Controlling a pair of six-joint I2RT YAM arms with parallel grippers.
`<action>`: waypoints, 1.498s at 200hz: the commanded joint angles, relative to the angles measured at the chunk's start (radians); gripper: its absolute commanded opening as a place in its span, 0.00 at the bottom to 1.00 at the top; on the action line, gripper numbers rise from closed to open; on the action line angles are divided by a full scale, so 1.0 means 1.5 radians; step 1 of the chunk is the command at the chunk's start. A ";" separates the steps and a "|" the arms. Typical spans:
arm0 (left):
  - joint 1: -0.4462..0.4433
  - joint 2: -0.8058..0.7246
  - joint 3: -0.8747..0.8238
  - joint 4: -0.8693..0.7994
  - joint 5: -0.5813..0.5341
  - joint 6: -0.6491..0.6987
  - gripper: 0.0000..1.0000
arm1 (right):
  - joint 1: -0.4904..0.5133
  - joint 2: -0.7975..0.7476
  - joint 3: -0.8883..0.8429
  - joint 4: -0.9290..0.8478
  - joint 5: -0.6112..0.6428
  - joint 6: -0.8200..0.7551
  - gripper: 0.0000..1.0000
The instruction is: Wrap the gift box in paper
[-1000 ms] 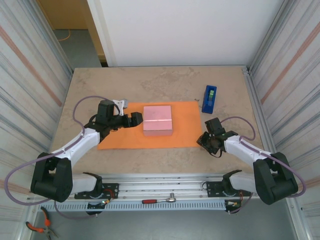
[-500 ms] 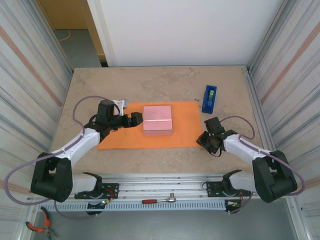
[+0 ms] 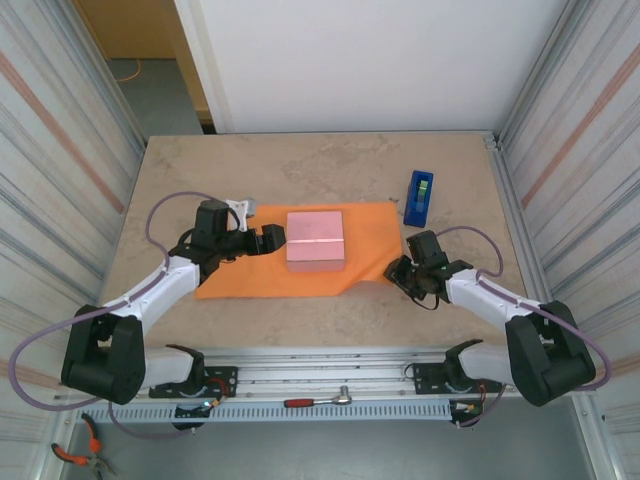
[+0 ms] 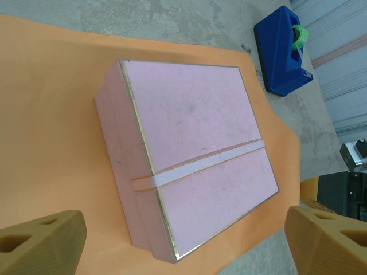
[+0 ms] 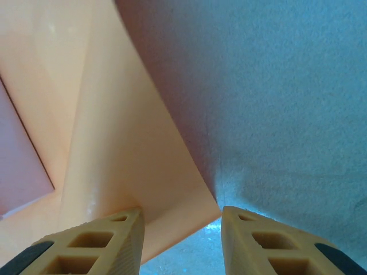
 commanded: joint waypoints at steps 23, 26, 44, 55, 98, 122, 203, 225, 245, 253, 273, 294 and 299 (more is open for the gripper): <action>-0.004 -0.005 0.013 -0.008 0.011 0.013 0.90 | 0.000 0.001 0.010 0.021 -0.007 -0.016 0.40; -0.004 -0.005 0.013 -0.008 0.011 0.013 0.90 | 0.000 0.003 0.010 0.024 -0.009 -0.016 0.41; -0.004 -0.005 0.013 -0.008 0.013 0.013 0.90 | -0.003 0.028 0.017 0.045 -0.018 -0.029 0.43; -0.004 -0.005 0.012 -0.007 0.013 0.013 0.90 | -0.005 0.042 0.025 0.060 -0.024 -0.044 0.44; -0.004 -0.006 0.012 -0.009 0.013 0.013 0.90 | -0.025 0.081 0.060 0.113 -0.057 -0.101 0.53; -0.004 -0.005 0.012 -0.009 0.013 0.014 0.90 | -0.043 0.087 0.067 0.143 -0.084 -0.110 0.57; -0.004 -0.002 0.011 -0.006 0.014 0.014 0.90 | -0.063 0.118 0.081 0.249 -0.173 -0.110 0.69; -0.004 -0.005 0.011 -0.008 0.013 0.014 0.90 | -0.063 0.127 0.073 0.262 -0.184 -0.094 0.70; -0.004 -0.005 0.010 -0.007 0.013 0.014 0.90 | -0.063 0.115 0.054 0.271 -0.185 -0.080 0.71; -0.004 -0.006 0.010 -0.006 0.014 0.013 0.90 | -0.063 0.107 0.044 0.274 -0.183 -0.074 0.71; -0.004 -0.003 0.009 -0.002 0.016 0.012 0.90 | -0.063 0.085 0.014 0.296 -0.180 -0.047 0.73; -0.004 0.002 0.009 0.002 0.018 0.010 0.90 | -0.062 0.059 -0.013 0.318 -0.175 -0.017 0.74; -0.003 0.002 0.010 0.002 0.018 0.010 0.90 | -0.062 0.052 -0.016 0.321 -0.174 -0.012 0.75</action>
